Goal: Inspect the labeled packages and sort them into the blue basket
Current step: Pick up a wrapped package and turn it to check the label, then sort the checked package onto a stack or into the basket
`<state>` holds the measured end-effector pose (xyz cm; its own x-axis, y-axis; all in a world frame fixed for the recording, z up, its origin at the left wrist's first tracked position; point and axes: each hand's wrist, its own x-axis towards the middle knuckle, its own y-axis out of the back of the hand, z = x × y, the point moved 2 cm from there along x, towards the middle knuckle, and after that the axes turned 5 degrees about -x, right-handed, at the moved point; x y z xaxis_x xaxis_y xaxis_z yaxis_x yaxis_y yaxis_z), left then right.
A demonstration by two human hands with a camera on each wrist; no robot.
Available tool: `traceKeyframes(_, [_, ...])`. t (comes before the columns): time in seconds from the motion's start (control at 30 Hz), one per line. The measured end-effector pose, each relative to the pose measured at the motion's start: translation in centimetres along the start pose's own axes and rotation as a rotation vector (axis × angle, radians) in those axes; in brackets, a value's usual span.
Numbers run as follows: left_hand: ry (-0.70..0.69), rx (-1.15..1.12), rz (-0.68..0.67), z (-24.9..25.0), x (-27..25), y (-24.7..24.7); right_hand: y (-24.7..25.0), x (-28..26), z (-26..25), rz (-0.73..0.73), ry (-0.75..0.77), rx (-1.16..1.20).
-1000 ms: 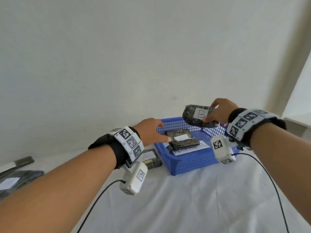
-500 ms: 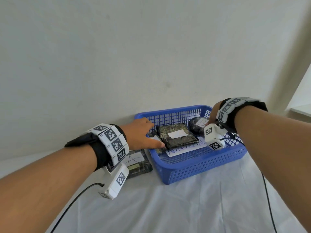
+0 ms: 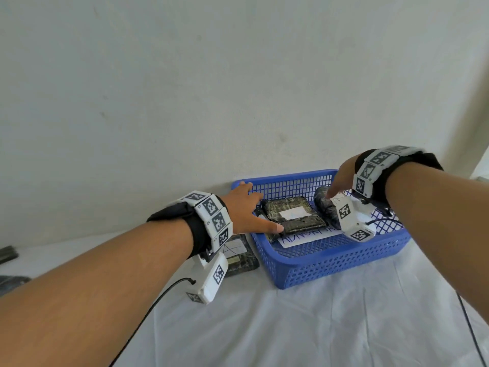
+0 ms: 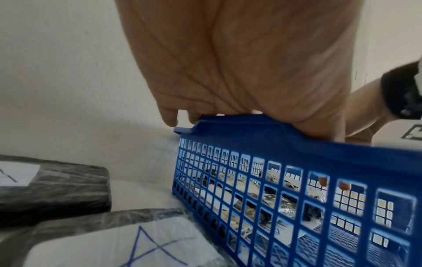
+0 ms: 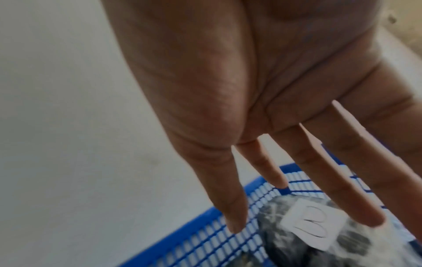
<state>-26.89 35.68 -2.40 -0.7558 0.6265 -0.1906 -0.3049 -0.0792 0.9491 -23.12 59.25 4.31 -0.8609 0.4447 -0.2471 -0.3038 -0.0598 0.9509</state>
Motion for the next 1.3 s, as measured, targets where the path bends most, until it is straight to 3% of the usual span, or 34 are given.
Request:
traceKeyframes(0.17, [0.021, -0.185, 0.204, -0.4, -2.8, 1.5, 1.4, -4.5, -5.6, 0.057, 0.135, 0.043])
traceKeyframes(0.33, [0.093, -0.063, 0.288, -3.1, -10.8, 3.0, 0.1, -11.8, -12.9, 0.130, 0.398, 0.092])
traceKeyframes(0.47, [0.162, -0.019, 0.141, -4.7, -19.2, 1.9, -1.8, -19.4, -17.5, 0.181, 0.583, 0.172])
traceKeyframes(0.57, [0.148, -0.041, -0.014, -5.1, -24.6, -0.5, -3.6, -23.4, -20.1, 0.185, 0.678, 0.063])
traceKeyframes(0.73, [0.117, -0.032, -0.232, -4.7, -30.5, -5.1, -7.4, -28.5, -21.6, 0.088, 0.679, -0.074])
traceKeyframes(0.87, [0.087, -0.003, -0.258, -4.4, -32.1, -7.8, -10.9, -30.0, -20.4, -0.154, 0.656, -0.055])
traceKeyframes(0.97, [0.086, -0.051, -0.217, -4.5, -32.9, -8.2, -12.3, -30.5, -19.6, -0.135, 0.644, -0.006])
traceKeyframes(1.07, [0.064, -0.118, -0.166, -4.8, -33.7, -7.1, -12.4, -30.5, -18.5, -0.124, 0.612, 0.169])
traceKeyframes(1.17, [0.068, -0.333, 0.020, -6.0, -34.5, -5.3, -11.6, -30.4, -17.3, -0.165, 0.640, 0.649])
traceKeyframes(1.3, [0.099, -1.139, 0.383, -7.5, -35.4, -3.3, -9.9, -30.5, -17.4, -0.145, 0.658, 1.379])
